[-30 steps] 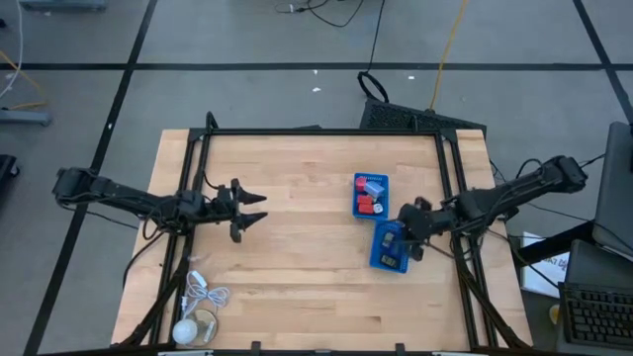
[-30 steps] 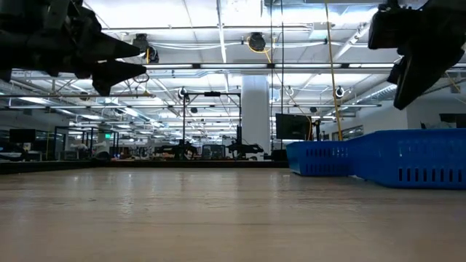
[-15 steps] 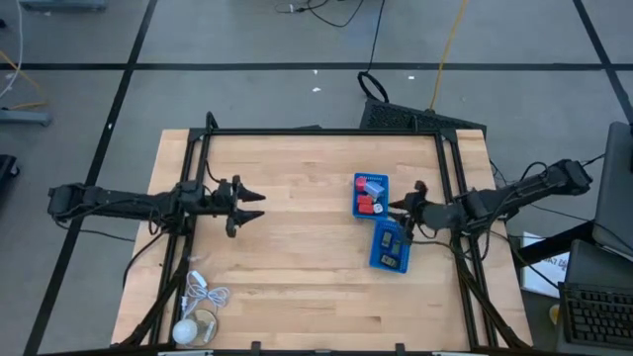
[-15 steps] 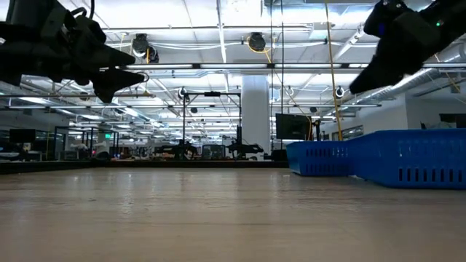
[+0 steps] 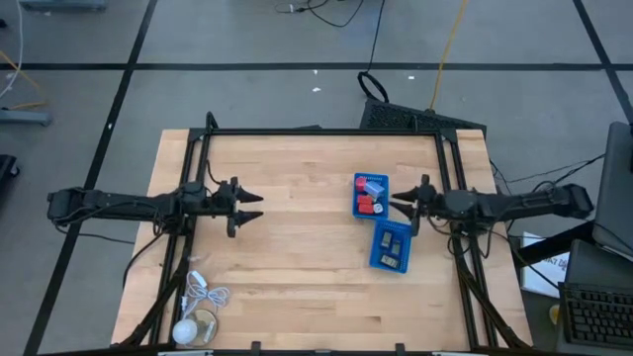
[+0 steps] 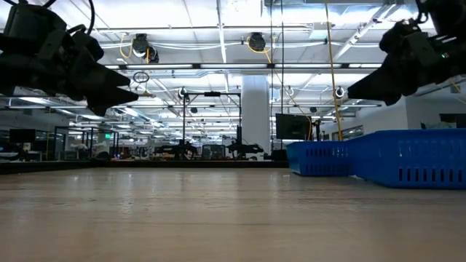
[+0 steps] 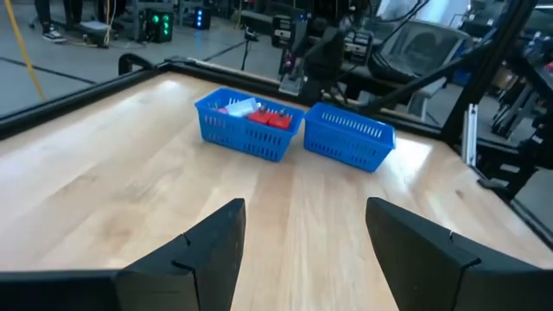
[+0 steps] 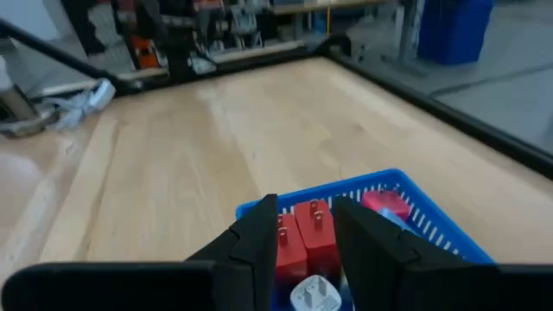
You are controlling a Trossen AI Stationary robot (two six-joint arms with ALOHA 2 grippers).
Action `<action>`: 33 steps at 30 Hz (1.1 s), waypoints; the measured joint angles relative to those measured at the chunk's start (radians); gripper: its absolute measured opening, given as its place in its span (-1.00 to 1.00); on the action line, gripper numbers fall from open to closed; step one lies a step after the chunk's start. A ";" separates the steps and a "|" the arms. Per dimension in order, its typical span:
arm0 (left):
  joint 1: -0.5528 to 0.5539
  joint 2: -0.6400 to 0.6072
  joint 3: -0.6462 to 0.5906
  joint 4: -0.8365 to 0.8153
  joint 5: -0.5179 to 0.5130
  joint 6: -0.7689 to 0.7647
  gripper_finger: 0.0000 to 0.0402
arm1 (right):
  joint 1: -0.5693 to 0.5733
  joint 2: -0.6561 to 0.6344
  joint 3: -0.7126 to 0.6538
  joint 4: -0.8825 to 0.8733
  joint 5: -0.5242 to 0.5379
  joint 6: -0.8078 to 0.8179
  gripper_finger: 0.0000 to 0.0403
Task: Pick & Place Office items
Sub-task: Return to Home Position
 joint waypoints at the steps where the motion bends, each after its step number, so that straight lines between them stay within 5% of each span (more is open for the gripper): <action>1: 0.000 -0.001 0.000 0.001 0.000 0.001 0.21 | 0.001 -0.035 -0.019 0.005 0.000 -0.007 -0.47; 10: 0.000 0.000 0.000 0.000 0.000 0.078 0.21 | 0.009 -0.322 -0.175 0.033 0.026 -0.092 -0.47; 33: 0.000 0.000 0.000 0.004 -0.001 0.079 0.21 | 0.009 -0.298 -0.180 0.051 -0.028 0.043 -0.50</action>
